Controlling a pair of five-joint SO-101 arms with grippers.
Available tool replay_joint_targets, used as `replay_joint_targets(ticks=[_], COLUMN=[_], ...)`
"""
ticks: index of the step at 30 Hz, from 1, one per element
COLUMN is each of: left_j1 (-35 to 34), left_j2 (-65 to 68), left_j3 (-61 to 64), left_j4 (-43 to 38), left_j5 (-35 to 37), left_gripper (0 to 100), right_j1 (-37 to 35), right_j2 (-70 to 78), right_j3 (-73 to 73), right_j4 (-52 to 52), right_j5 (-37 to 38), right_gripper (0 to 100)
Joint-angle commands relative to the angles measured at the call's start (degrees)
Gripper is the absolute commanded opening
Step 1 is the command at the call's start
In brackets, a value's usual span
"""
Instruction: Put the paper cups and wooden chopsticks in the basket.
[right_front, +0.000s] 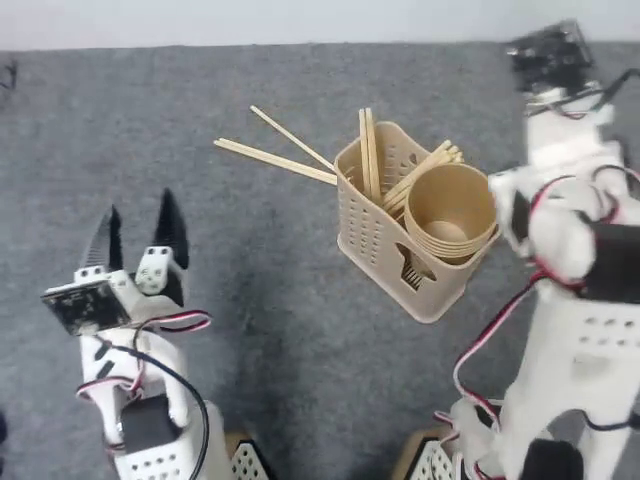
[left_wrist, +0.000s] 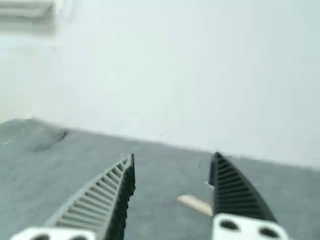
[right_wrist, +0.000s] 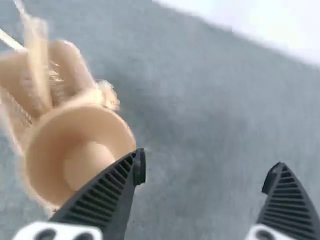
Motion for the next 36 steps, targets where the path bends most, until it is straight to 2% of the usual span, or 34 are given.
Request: replay_joint_targets(ticks=[1,4,7,12,16,22,26,32,36], left_j1=[5.7,10.3,13.2,14.0,14.2,18.0,21.2,21.2,21.1], left_j2=[-0.3,-0.3,-0.2,1.4,11.1,28.3,35.5,54.0,69.3], left_j3=[-8.0,-12.6,-16.3,-24.7,-39.0,-58.9,-65.3,-74.8,-83.8], left_j4=[4.6,10.1,14.6,19.5,26.1,39.0,42.6,50.9,57.0], left_j5=[2.0,3.6,8.4,13.4,16.4,17.7,17.8,17.9,22.5], left_gripper=[25,25,25,25,25,25,25,25,25], right_j1=[9.3,13.9,15.1,14.8,14.7,12.0,9.7,9.8,9.8], right_j2=[-4.4,-8.2,-12.7,-21.3,-27.7,-30.9,-29.1,-25.5,-24.2], right_j3=[8.4,18.5,31.7,55.7,68.9,76.7,80.9,82.6,82.6], right_j4=[-6.9,-12.1,-18.4,-34.6,-46.0,-50.8,-56.2,-60.5,-60.5], right_j5=[-3.3,-9.1,-12.8,-15.9,-16.5,-17.5,-17.4,-17.1,-17.1], right_gripper=[37.3,37.3,37.3,37.3,37.3,37.3,37.3,37.3,37.3])
